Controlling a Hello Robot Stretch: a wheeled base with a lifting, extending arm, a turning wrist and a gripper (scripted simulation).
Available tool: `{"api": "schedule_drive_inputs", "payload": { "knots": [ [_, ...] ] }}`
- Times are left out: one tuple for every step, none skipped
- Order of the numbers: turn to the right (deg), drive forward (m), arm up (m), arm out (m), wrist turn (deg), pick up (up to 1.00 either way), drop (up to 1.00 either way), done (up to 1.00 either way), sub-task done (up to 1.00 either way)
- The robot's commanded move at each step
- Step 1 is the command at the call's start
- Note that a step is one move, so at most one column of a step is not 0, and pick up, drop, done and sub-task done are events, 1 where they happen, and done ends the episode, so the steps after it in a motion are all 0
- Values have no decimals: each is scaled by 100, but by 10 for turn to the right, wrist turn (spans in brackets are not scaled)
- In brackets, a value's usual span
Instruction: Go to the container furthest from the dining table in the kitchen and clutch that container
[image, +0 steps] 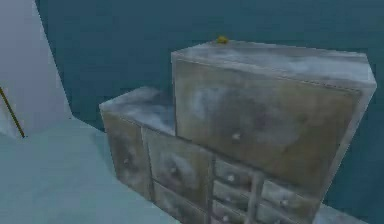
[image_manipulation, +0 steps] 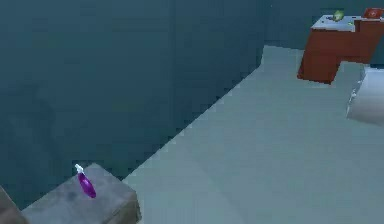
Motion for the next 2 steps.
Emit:
{"api": "schedule_drive_inputs", "payload": {
  "knots": [
    [-300, 0, 0, 0, 0, 0, 0, 0, 0],
    [-30, 0, 0, 0, 0, 0, 0, 0, 0]
  ]
}}
